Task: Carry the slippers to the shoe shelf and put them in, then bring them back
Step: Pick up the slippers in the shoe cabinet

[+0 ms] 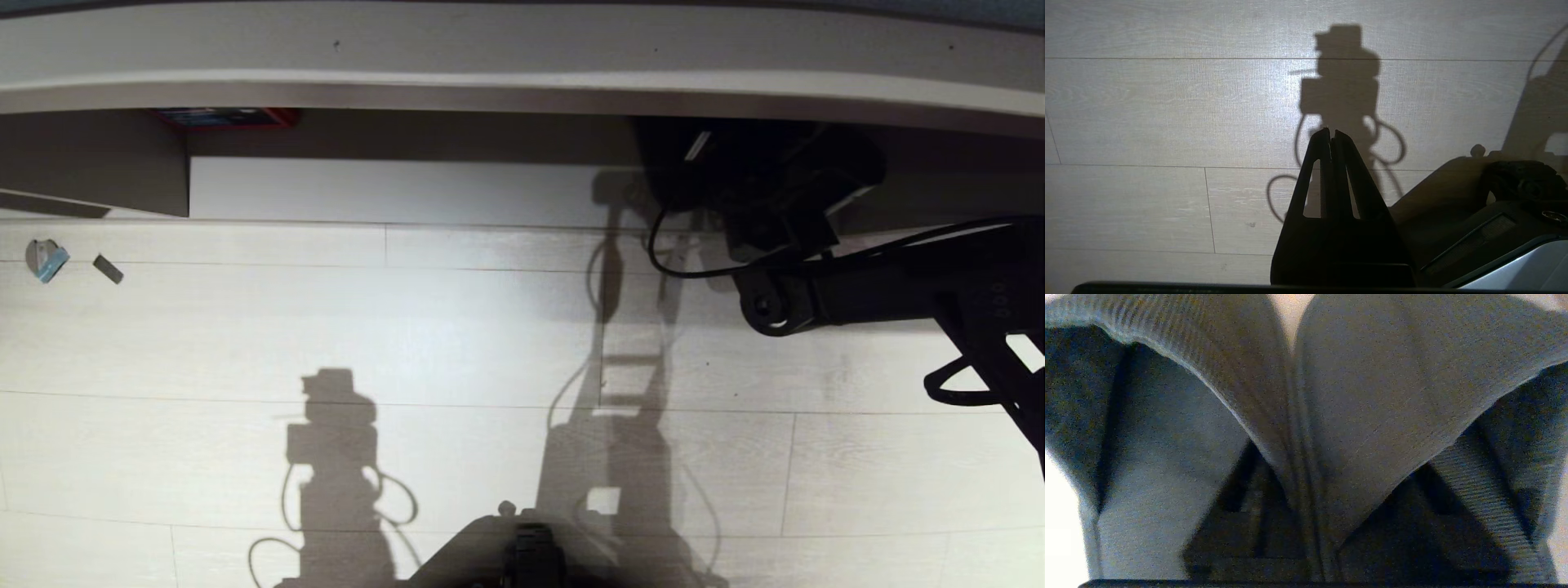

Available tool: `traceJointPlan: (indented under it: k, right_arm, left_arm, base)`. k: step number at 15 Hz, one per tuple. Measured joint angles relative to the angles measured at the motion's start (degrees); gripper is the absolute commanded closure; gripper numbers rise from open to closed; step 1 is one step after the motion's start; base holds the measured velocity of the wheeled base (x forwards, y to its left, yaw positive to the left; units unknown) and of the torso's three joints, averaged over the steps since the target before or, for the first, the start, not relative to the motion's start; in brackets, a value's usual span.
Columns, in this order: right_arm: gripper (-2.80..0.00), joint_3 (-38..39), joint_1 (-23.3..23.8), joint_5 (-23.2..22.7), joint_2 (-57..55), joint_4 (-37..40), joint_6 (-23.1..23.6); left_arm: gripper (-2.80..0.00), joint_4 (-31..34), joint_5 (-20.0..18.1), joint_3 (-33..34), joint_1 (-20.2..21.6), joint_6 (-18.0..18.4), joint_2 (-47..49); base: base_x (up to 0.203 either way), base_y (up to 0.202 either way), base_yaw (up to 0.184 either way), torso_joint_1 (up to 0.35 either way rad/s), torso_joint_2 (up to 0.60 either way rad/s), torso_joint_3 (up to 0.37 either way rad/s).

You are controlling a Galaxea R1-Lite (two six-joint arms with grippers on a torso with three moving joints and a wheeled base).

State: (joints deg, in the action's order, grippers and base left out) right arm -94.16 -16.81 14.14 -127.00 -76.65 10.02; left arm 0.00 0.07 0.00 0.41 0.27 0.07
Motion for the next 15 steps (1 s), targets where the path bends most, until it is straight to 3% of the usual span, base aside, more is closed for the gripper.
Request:
traceJointPlan:
  k: [4, 7, 15]
  right_arm:
    - [0.00, -2.2, 0.3, 0.0, -1.4, -0.1, -0.1]
    - [0.00, 0.4, 0.3, 0.0, -0.1, -0.7, -0.2]
    - [0.00, 31.9, -4.4, -3.7, 17.1, -4.5, -3.4]
  left_arm:
    - [0.00, 0.0, 0.0, 0.0, 0.0, -0.1, 0.0]
    - [0.00, 0.0, 0.0, 0.0, 0.0, -0.2, 0.0]
    - [0.00, -0.1, 0.0, 0.0, 0.0, -0.1, 0.0]
  base:
    - [0.000, 0.000, 0.000, 0.000, 0.00, 0.000]
    - [0.000, 0.000, 0.000, 0.000, 0.00, 0.000]
    - [0.000, 0.000, 0.000, 0.000, 0.00, 0.000]
